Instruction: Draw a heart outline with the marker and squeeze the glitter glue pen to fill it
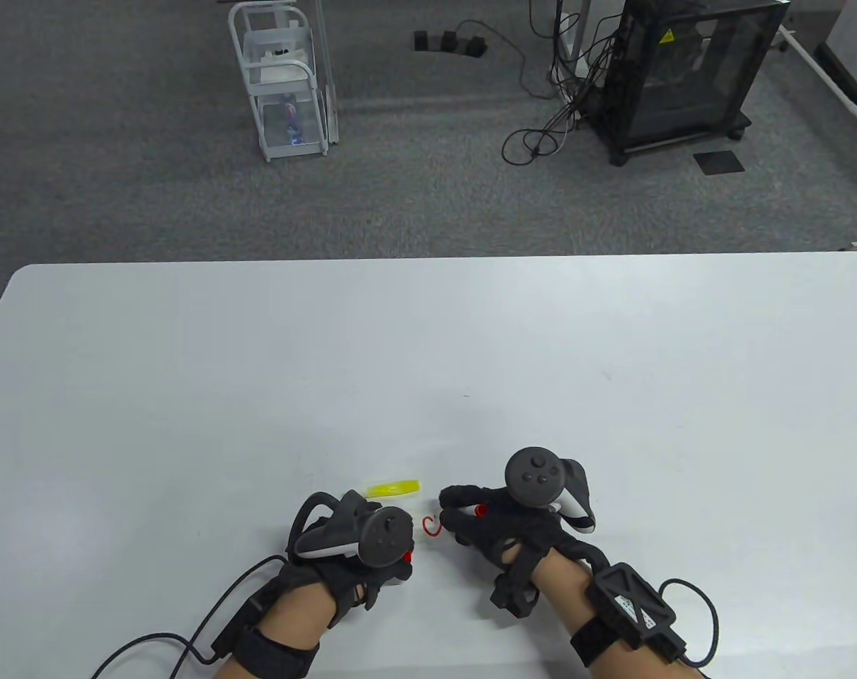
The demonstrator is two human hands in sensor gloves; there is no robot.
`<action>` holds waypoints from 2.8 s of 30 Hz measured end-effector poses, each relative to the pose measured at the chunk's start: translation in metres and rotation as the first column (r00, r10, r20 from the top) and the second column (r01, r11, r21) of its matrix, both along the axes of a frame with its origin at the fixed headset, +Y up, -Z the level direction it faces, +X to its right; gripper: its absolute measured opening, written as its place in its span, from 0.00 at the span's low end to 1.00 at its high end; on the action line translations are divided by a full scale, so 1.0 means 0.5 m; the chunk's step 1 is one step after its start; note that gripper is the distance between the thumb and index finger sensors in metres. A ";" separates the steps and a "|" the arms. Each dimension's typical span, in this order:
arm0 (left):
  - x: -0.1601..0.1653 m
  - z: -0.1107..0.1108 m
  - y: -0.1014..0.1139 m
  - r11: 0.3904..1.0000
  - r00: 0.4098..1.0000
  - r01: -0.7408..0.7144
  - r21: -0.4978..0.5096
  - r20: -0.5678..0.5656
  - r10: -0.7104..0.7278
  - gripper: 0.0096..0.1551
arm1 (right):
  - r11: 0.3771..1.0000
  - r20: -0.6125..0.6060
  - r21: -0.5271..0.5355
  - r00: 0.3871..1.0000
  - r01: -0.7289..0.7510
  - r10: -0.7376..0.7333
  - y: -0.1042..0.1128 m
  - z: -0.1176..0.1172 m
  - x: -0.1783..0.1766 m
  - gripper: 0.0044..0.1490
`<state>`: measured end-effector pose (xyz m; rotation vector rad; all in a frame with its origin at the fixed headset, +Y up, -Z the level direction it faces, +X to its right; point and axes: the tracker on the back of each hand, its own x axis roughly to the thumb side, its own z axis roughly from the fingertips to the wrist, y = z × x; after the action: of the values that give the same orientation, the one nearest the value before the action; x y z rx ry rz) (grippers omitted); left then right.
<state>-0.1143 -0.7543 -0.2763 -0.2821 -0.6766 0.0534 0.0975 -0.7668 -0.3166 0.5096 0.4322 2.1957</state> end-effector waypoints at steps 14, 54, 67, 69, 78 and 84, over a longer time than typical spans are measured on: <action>-0.001 0.000 -0.001 1.000 1.000 -0.006 -0.009 -0.001 0.006 0.25 | 0.998 -0.022 -0.046 0.999 0.049 -0.050 -0.002 -0.004 0.010 0.40; -0.051 0.030 0.085 0.875 0.900 -0.428 0.226 0.018 0.435 0.27 | 0.855 -0.137 -0.046 0.844 0.517 -0.518 0.050 0.044 0.014 0.40; -0.020 0.042 0.100 0.850 0.893 -0.445 0.282 0.065 0.446 0.27 | 0.734 -0.049 -0.195 0.741 0.650 -0.670 0.015 0.032 -0.001 0.33; -0.024 0.036 0.092 0.844 0.887 -0.453 0.287 0.054 0.458 0.27 | 0.726 -0.025 -0.221 0.740 0.652 -0.672 0.004 0.029 -0.001 0.33; -0.030 0.025 0.089 0.872 0.918 -0.374 0.316 -0.006 0.396 0.27 | 0.824 0.054 0.079 0.823 0.561 -0.565 0.048 0.011 0.056 0.34; -0.026 0.024 0.079 0.884 0.929 -0.350 0.311 -0.009 0.371 0.27 | 0.872 -0.056 0.489 0.998 -0.005 0.037 0.122 0.039 0.042 0.29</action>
<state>-0.1273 -0.7149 -0.2642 0.1473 -0.6523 0.3123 0.1184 -0.7060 -0.2970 0.8507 -0.1013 2.3128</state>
